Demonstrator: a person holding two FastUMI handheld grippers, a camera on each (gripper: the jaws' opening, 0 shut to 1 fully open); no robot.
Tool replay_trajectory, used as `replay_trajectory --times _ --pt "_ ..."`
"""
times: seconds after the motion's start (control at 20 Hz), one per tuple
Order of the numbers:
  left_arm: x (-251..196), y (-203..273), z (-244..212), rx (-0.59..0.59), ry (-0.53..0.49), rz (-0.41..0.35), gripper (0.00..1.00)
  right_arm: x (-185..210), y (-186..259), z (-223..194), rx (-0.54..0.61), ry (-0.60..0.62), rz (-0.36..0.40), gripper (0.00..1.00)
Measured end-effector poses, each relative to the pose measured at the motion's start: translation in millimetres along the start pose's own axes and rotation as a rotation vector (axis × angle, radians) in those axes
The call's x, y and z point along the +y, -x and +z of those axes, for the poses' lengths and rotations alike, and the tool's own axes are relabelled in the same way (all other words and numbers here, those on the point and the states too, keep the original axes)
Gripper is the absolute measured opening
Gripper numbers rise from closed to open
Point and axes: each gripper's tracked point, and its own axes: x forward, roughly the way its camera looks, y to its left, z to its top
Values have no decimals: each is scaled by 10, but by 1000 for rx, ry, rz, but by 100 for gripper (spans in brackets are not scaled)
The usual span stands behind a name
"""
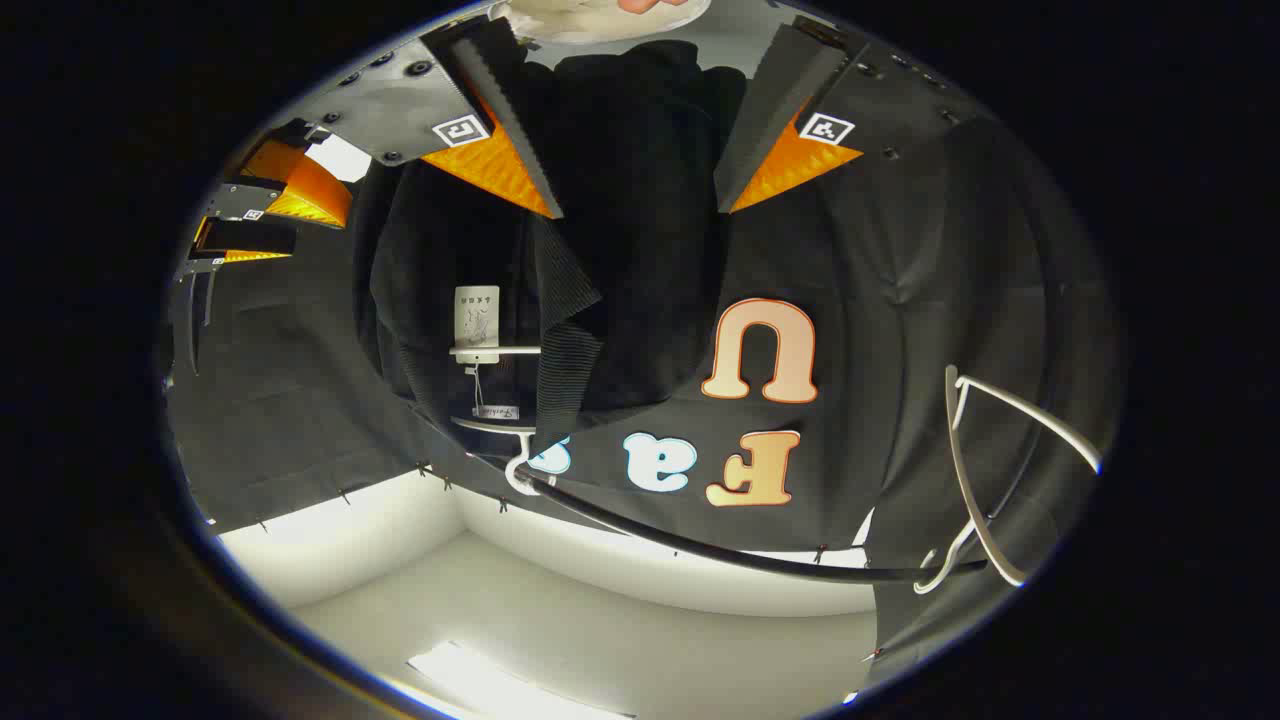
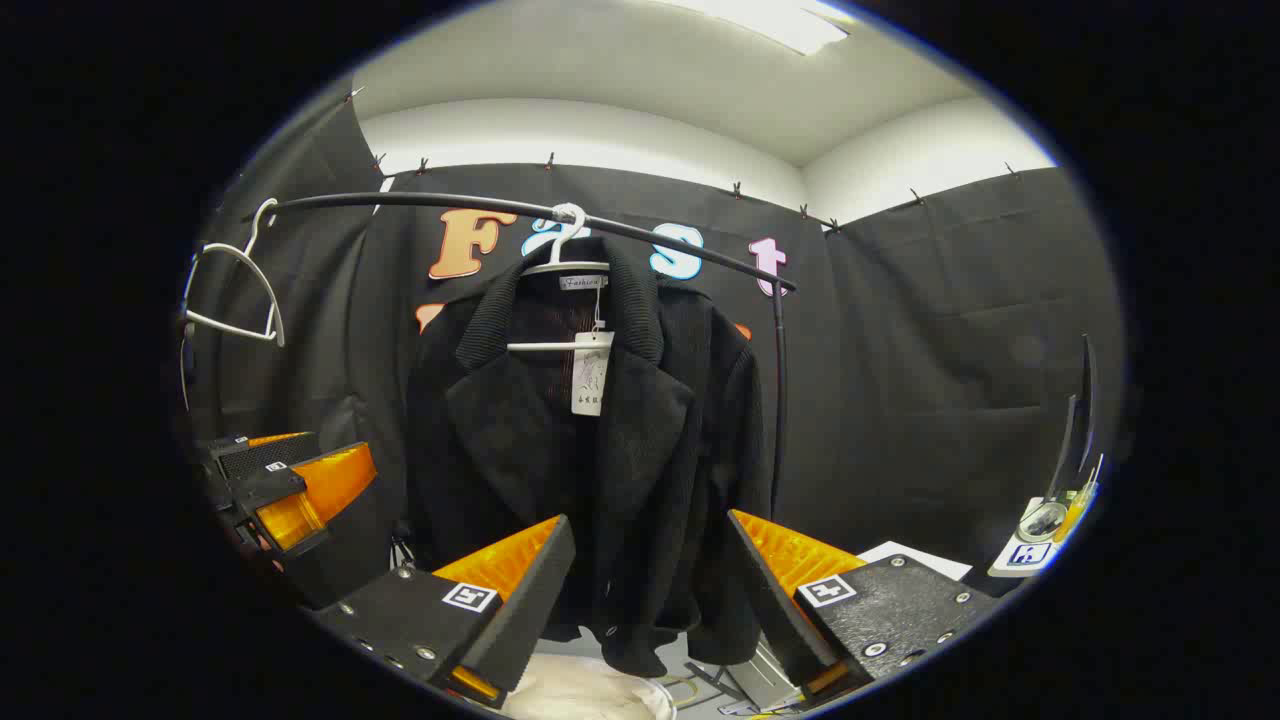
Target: Grasp the clothes on the hanger with both hands and then place them into the laundry hamper below.
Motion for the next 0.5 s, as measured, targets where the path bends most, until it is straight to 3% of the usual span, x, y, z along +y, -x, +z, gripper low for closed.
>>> replay_trajectory --times 0.5 --pt "24 220 -11 18 6 14 100 14 276 44 -4 3 26 94"
